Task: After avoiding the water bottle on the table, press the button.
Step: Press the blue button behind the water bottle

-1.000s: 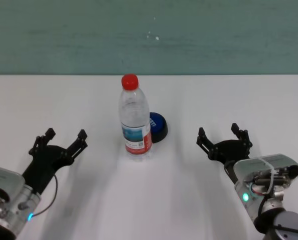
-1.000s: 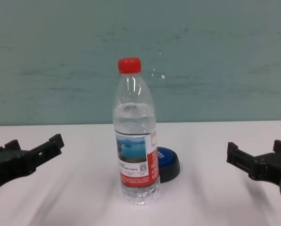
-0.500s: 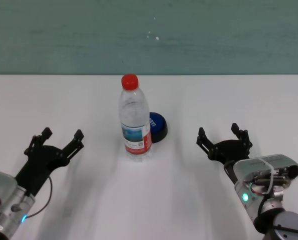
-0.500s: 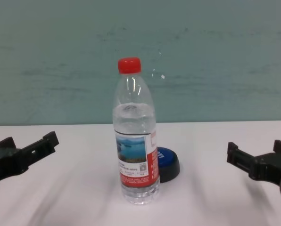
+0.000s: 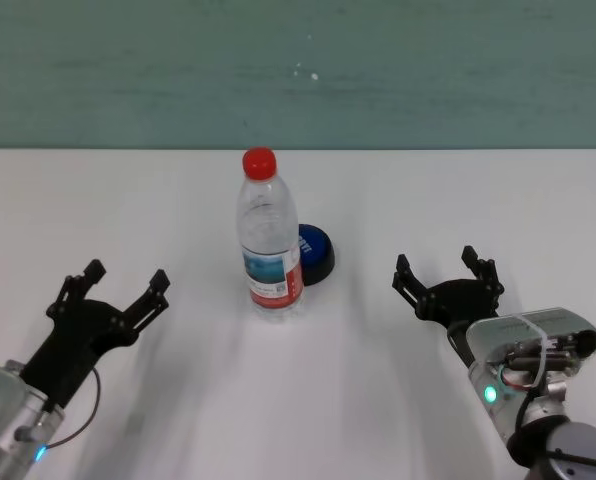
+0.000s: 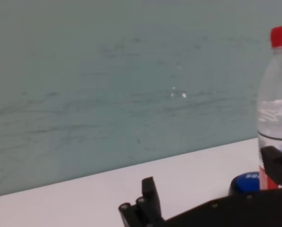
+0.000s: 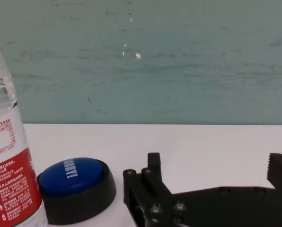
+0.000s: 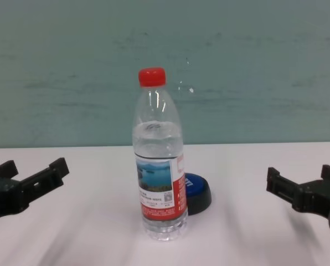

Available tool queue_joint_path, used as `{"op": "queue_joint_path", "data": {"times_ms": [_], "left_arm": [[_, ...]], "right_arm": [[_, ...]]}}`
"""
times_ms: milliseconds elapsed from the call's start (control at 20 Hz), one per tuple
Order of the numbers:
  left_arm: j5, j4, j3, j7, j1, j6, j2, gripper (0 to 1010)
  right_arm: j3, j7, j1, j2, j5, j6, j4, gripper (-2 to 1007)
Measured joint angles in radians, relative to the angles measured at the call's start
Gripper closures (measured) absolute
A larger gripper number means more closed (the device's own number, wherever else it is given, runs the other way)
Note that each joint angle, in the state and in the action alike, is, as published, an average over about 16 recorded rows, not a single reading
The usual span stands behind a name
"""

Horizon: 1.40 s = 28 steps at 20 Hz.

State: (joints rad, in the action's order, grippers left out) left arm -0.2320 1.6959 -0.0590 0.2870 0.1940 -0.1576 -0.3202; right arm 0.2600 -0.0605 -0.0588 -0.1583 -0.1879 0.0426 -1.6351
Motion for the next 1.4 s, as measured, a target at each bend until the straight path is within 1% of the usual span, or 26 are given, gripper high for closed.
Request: {"op": "queue_joint_path", "data": {"times_ms": [150, 450, 650, 850, 1200, 1400], "left_arm": [[0.005, 0.007, -0.005, 0.006, 0.011, -0.014, -0.006, 0], [0.019, 0.019, -0.020, 0.015, 0.030, -0.032, -0.015, 0], [0.036, 0.023, -0.031, 0.017, 0.039, -0.050, -0.019, 0], [0.060, 0.020, -0.042, 0.014, 0.045, -0.077, -0.019, 0], [0.113, 0.003, -0.053, 0.002, 0.045, -0.127, -0.011, 0], [0.141, -0.010, -0.058, -0.005, 0.041, -0.147, -0.004, 0]], "right_arm": [[0.000, 0.000, 0.000, 0.000, 0.000, 0.000, 0.000, 1], [0.000, 0.000, 0.000, 0.000, 0.000, 0.000, 0.000, 1], [0.000, 0.000, 0.000, 0.000, 0.000, 0.000, 0.000, 1], [0.000, 0.000, 0.000, 0.000, 0.000, 0.000, 0.000, 1], [0.000, 0.000, 0.000, 0.000, 0.000, 0.000, 0.000, 1], [0.000, 0.000, 0.000, 0.000, 0.000, 0.000, 0.000, 1]]}}
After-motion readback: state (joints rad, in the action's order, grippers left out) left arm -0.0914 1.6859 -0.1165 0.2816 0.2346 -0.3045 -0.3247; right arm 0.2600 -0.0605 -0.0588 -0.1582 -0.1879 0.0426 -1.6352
